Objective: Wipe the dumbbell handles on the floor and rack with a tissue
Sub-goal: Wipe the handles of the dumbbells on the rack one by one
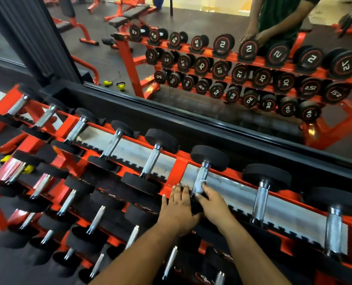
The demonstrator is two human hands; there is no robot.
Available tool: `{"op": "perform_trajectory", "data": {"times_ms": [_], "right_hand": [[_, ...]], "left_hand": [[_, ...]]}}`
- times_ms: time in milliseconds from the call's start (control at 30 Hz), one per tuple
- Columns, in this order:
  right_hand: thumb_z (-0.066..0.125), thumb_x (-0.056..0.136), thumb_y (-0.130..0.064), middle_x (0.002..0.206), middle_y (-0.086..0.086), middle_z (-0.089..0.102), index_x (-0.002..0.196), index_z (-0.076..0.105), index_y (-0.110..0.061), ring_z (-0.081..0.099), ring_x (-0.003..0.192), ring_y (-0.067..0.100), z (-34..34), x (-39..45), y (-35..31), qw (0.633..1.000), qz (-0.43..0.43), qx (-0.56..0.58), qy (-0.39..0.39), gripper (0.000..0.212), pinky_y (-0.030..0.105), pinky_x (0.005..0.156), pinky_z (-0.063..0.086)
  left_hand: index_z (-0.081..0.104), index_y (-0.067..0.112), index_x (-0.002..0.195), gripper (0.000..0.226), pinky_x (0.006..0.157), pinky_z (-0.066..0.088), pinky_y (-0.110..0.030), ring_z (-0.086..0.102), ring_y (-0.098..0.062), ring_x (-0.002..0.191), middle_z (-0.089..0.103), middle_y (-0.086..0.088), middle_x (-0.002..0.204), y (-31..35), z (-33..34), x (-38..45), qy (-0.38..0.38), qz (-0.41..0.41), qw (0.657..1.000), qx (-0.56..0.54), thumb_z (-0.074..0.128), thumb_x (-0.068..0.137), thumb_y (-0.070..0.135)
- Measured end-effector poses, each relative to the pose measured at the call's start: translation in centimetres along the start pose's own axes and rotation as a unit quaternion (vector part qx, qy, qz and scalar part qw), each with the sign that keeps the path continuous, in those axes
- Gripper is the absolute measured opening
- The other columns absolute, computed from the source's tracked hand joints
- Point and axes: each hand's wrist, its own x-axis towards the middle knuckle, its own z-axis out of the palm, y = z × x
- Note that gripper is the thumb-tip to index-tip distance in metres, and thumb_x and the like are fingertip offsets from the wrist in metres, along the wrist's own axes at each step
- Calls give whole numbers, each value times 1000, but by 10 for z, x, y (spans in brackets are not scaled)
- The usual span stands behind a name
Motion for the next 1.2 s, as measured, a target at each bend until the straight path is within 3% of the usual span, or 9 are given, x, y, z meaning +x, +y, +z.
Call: {"op": "perform_trajectory", "data": {"times_ms": [100, 200, 400, 533, 633, 700, 900, 1100, 1200], "right_hand": [[54, 102, -31, 144, 3, 54, 156, 33, -27, 57, 122, 19, 2, 15, -14, 998, 23, 55, 17, 58, 37, 104, 47], [54, 103, -28, 139, 6, 55, 156, 31, -27, 58, 115, 18, 2, 26, -25, 990, 33, 130, 46, 58, 30, 92, 48], [52, 104, -26, 144, -8, 53, 146, 49, -22, 53, 126, 10, -2, -13, -4, 995, 25, 93, -19, 42, 34, 112, 40], [50, 104, -29, 122, -6, 65, 125, 59, -29, 60, 108, 11, -3, -1, -17, 992, 23, 123, -11, 22, 37, 103, 48], [52, 103, -30, 121, 2, 66, 132, 55, -28, 63, 104, 14, 0, 24, -30, 982, 36, 176, 50, 29, 43, 99, 51], [52, 103, -27, 125, 1, 63, 136, 54, -26, 61, 105, 14, 0, 30, -26, 983, 37, 168, 57, 33, 39, 99, 50], [53, 102, -21, 113, -5, 73, 124, 67, -25, 68, 103, 7, -5, -7, 2, 994, 29, 86, -58, 26, 27, 90, 53], [56, 100, -20, 113, -1, 70, 124, 63, -20, 65, 106, 18, 3, 36, -18, 955, 60, 274, 93, 25, 34, 89, 50], [63, 96, -18, 111, 12, 71, 118, 64, -17, 66, 105, 30, 7, 55, -22, 911, 117, 383, 99, 22, 46, 97, 52]], "left_hand": [[-9, 16, 161, 102, 123, -6, -51, -13, -22, 155, -10, -10, 169, 1, 1, -2, 3, 2, 1000, 4, 45, 92, 69], [-10, 16, 161, 103, 124, -6, -52, -15, -21, 155, -12, -10, 169, 1, 0, -1, -2, -2, 1000, 6, 44, 92, 71], [-10, 17, 161, 101, 125, -6, -52, -12, -23, 156, -12, -10, 169, -1, 0, 0, 0, 0, 1000, -2, 45, 93, 68], [-10, 17, 161, 102, 124, -6, -51, -14, -22, 155, -12, -9, 169, 0, 1, -2, 1, 3, 1000, -4, 45, 93, 70], [-10, 17, 161, 104, 124, -6, -51, -16, -20, 155, -12, -9, 169, 0, 2, -1, 1, -1, 1000, 1, 44, 91, 72], [-11, 18, 160, 105, 124, -6, -52, -16, -20, 155, -13, -9, 169, -1, 3, 1, -2, -3, 1000, 3, 44, 91, 73], [-12, 18, 160, 103, 124, -6, -53, -14, -22, 155, -14, -10, 169, -1, 2, 2, -5, -3, 1000, 1, 45, 92, 69], [-14, 17, 160, 104, 124, -6, -53, -17, -21, 155, -14, -10, 168, 0, 2, 2, -12, -7, 1000, 7, 44, 92, 71], [-14, 18, 160, 104, 124, -6, -53, -17, -21, 155, -15, -9, 168, 0, 3, 2, -14, -6, 1000, 12, 43, 92, 72]]}}
